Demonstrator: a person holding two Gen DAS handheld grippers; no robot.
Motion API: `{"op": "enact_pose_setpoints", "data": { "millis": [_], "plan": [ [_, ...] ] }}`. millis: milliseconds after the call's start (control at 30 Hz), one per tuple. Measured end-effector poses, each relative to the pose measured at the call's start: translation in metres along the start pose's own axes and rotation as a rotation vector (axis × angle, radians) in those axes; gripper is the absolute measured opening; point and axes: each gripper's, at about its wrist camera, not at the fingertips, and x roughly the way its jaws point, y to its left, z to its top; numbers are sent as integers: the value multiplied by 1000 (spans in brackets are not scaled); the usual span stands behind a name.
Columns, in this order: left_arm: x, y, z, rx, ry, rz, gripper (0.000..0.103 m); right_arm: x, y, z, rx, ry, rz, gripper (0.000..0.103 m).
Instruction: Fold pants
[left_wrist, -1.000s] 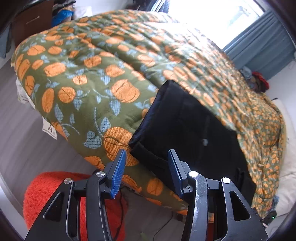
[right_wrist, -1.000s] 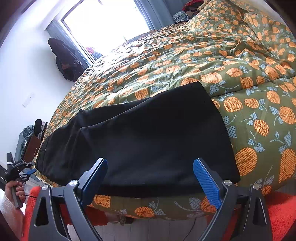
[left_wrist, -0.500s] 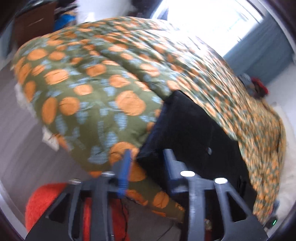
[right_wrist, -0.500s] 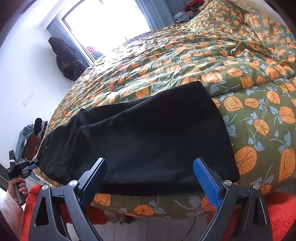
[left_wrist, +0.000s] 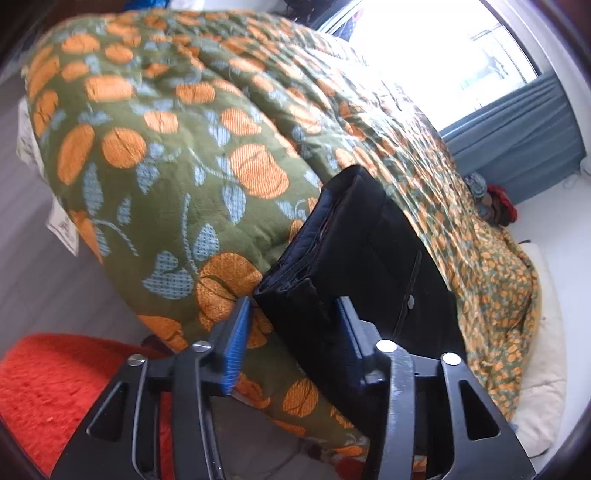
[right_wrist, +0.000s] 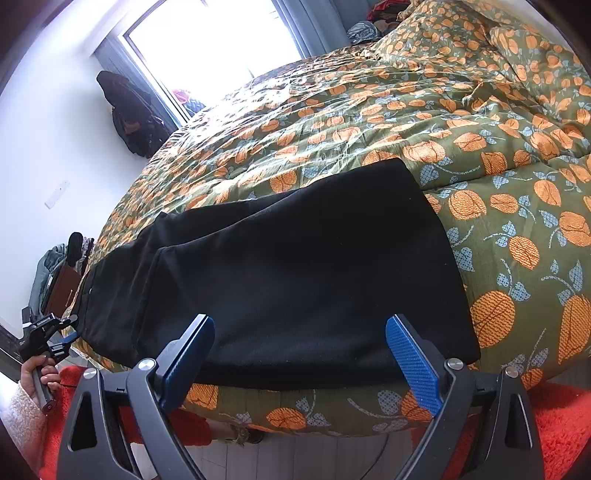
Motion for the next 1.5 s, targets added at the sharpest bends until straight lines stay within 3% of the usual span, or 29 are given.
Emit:
{"op": "enact_pose_setpoints", "data": {
  "millis": [100, 167, 333, 467, 633, 733, 833, 900, 933, 967, 1067, 1133, 1200, 1267, 1333, 1367, 1433, 1500],
  "plan": [
    [5, 5, 1, -52, -9, -78, 45, 0, 0, 0, 1, 1, -1, 94],
    [4, 3, 0, -62, -23, -84, 30, 1, 0, 0, 3, 1, -1, 94],
    [-24, -24, 1, 43, -47, -98, 20, 0, -2, 0, 14, -4, 7, 94],
    [-61, -86, -1, 195, -86, -128, 20, -2, -5, 2, 37, -17, 22, 94],
    [-90, -200, -31, 395, -75, -296, 20, -6, -9, 5, 73, -36, 51, 93],
    [-81, -266, -72, 525, -20, -369, 20, -9, -13, 8, 90, -52, 60, 93],
    [-45, -322, -128, 670, 59, -396, 22, -14, -19, 8, 125, -70, 65, 93],
    [0, -347, -173, 735, 159, -379, 32, -19, -25, 8, 154, -87, 69, 93],
    [20, -354, -190, 770, 219, -365, 42, -20, -28, 8, 164, -93, 68, 93],
    [49, -360, -215, 824, 310, -329, 46, -23, -31, 8, 180, -102, 66, 93],
    [81, -357, -246, 827, 450, -253, 45, -33, -39, 8, 212, -132, 71, 93],
    [69, -343, -243, 753, 485, -327, 50, -40, -44, 7, 231, -158, 86, 94],
    [45, -327, -227, 740, 437, -356, 61, -49, -51, 6, 259, -189, 124, 93],
    [21, -307, -206, 758, 319, -314, 72, -52, -53, 7, 259, -198, 162, 94],
    [8, -285, -182, 778, 210, -241, 72, -51, -48, 9, 243, -194, 237, 94],
    [9, -274, -173, 781, 178, -200, 71, -46, -43, 13, 240, -174, 323, 94],
    [17, -258, -162, 768, 153, -139, 67, -34, -36, 21, 263, -130, 457, 94],
    [32, -247, -162, 756, 172, -107, 58, -16, -31, 33, 297, -64, 528, 93]
  ]
}}
